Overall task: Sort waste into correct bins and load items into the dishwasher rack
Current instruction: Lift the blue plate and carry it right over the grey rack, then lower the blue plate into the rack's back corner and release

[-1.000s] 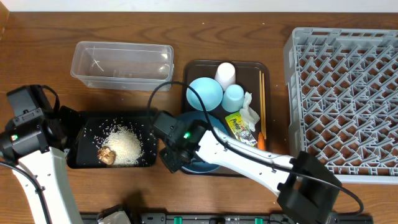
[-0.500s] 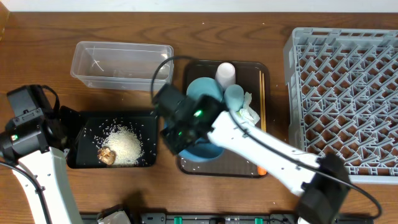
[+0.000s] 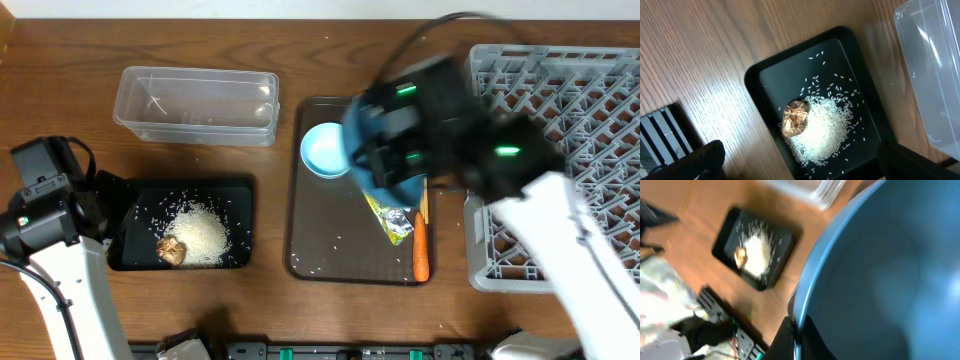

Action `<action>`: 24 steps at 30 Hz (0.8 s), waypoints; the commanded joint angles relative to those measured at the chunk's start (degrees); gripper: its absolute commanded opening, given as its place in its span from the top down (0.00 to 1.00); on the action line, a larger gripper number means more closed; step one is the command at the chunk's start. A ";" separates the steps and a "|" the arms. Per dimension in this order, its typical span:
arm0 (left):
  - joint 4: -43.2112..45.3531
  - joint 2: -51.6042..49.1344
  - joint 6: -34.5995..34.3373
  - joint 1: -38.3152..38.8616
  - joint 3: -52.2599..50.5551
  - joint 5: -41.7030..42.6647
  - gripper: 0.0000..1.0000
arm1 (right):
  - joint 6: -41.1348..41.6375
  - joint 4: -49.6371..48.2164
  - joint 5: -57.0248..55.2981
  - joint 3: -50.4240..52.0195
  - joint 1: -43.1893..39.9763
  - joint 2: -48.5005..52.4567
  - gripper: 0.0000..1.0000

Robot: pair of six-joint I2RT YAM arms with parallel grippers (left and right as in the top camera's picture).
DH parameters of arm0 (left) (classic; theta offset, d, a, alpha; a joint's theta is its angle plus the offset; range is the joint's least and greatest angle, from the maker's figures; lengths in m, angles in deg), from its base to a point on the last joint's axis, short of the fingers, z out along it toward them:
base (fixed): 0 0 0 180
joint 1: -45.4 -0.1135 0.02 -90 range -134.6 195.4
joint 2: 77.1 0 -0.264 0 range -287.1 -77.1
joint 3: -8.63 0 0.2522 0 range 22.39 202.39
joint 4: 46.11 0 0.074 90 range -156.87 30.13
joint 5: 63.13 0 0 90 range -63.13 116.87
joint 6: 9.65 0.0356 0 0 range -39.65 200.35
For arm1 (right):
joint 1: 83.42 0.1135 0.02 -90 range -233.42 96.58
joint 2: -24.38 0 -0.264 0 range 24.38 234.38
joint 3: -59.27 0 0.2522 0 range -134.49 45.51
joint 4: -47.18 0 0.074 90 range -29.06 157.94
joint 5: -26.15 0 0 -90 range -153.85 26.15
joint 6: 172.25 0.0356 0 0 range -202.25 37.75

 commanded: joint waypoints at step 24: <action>-0.35 0.17 -0.52 -0.31 -0.22 -0.11 0.02 | -21.46 -11.37 49.53 -1.20 -62.99 5.57 0.99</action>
